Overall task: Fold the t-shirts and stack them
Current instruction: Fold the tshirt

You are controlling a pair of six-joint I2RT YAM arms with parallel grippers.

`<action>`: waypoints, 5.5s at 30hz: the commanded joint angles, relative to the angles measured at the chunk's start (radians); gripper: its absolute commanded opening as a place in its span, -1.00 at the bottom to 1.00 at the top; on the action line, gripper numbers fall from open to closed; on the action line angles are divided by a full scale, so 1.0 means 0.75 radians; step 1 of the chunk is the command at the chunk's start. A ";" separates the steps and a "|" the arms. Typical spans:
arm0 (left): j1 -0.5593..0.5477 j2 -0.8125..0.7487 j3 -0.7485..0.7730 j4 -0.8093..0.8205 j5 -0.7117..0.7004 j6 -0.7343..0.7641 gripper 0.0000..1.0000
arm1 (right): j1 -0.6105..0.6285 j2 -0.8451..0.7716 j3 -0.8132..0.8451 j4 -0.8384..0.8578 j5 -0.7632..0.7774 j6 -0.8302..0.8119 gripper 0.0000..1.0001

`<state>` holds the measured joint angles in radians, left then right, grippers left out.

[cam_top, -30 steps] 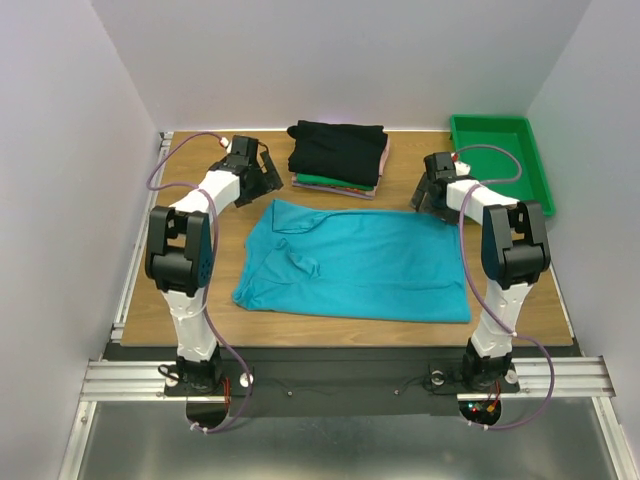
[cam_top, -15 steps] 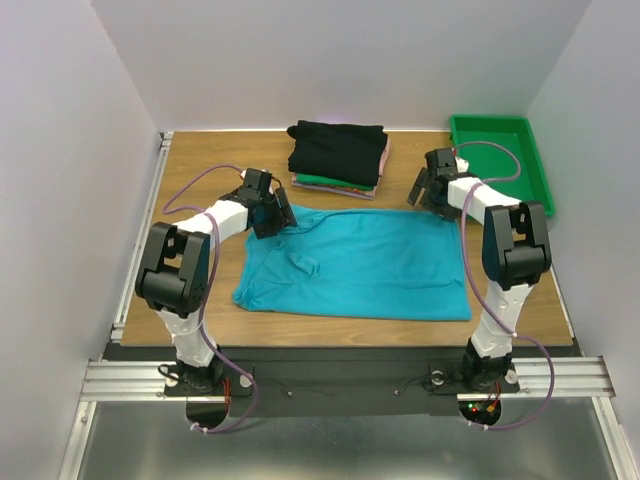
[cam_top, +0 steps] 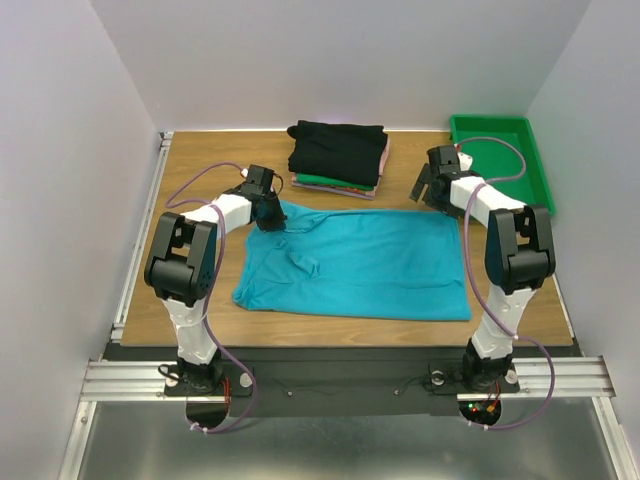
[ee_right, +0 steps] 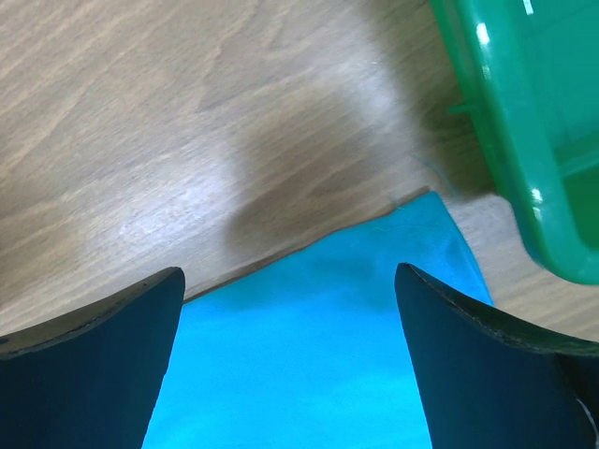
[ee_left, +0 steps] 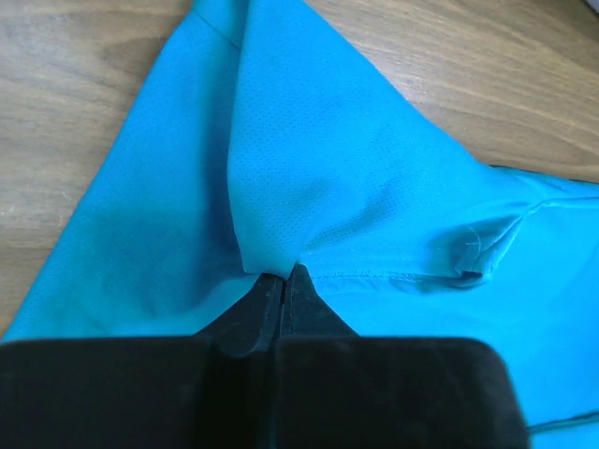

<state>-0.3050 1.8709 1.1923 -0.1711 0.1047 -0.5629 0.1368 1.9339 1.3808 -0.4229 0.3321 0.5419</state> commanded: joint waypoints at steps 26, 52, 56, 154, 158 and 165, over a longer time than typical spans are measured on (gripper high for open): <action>0.010 -0.204 0.044 0.024 -0.007 0.051 -1.00 | -0.086 0.066 0.100 -0.005 0.103 0.087 0.67; 0.010 -0.253 0.016 0.024 0.061 0.045 -1.00 | -0.084 0.046 0.065 -0.060 0.132 0.153 -0.99; 0.010 -0.304 -0.011 0.020 0.055 0.031 -1.00 | -0.082 -0.063 0.026 -0.060 0.132 0.135 -0.99; -0.148 -1.005 -0.825 -0.103 -0.186 -0.397 0.97 | -0.021 -0.680 -0.814 0.335 -0.703 -0.072 1.00; -0.158 -1.165 -0.958 -0.097 -0.146 -0.454 0.88 | -0.017 -0.687 -0.829 0.333 -0.676 -0.072 1.00; -0.174 -1.175 -0.999 -0.079 -0.093 -0.462 0.49 | -0.017 -0.676 -0.831 0.333 -0.660 -0.070 1.00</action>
<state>-0.4313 0.9802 0.4549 -0.2359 0.0292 -0.8997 0.1188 1.4433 0.7528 -0.2153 -0.1864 0.4934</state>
